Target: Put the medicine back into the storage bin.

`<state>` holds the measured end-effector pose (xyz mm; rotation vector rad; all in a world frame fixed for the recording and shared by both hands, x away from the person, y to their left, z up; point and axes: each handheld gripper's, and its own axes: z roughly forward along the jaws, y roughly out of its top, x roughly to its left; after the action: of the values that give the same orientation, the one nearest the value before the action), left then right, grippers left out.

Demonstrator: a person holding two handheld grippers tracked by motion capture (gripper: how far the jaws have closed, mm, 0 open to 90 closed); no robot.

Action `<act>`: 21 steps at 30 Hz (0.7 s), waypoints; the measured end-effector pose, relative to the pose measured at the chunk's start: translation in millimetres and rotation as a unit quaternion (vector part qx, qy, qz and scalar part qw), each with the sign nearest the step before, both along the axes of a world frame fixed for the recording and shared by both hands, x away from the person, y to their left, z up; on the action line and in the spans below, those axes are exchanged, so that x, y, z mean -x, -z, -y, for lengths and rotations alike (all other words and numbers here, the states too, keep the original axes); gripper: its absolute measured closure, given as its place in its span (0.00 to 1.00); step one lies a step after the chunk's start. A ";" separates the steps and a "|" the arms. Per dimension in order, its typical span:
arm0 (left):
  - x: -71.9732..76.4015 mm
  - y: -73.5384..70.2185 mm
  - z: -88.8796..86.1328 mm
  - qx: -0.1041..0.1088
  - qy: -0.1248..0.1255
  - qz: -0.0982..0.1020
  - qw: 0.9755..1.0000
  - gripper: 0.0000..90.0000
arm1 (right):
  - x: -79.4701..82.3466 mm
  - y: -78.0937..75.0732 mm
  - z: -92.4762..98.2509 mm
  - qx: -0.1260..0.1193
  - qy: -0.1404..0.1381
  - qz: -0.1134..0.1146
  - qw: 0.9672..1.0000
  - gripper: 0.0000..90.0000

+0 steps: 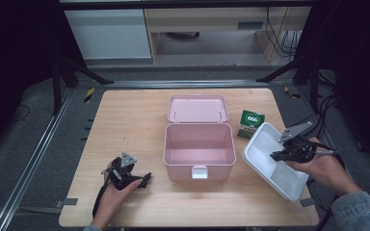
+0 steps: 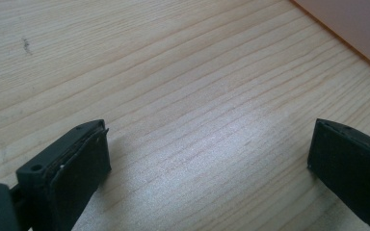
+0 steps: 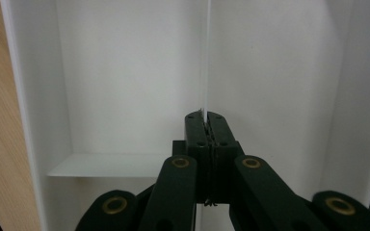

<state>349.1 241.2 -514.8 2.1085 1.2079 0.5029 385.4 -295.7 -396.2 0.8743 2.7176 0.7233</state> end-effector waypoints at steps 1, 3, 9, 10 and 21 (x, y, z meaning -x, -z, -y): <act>0.0 0.0 0.0 0.000 0.000 0.000 1.000 0.00 | 0.3 2.7 0.3 0.001 -0.002 -0.004 1.000 1.00; 0.0 0.0 0.0 0.000 0.000 0.000 1.000 0.00 | 0.6 6.4 0.5 0.002 -0.002 -0.007 1.000 1.00; 0.0 0.0 0.0 0.000 0.000 0.000 1.000 0.00 | -4.1 32.8 -5.9 0.016 -0.008 -0.029 0.999 1.00; 0.0 0.0 0.0 0.000 0.000 0.000 1.000 0.00 | -4.6 35.0 -7.0 0.018 -0.010 -0.032 0.999 1.00; 0.0 0.0 0.0 0.000 0.000 0.000 1.000 0.00 | -9.1 65.3 -20.8 0.027 -0.023 -0.046 0.998 1.00</act>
<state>349.1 241.2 -514.8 2.1087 1.2073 0.5041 394.5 -274.9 -461.4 0.8563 2.8316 0.6291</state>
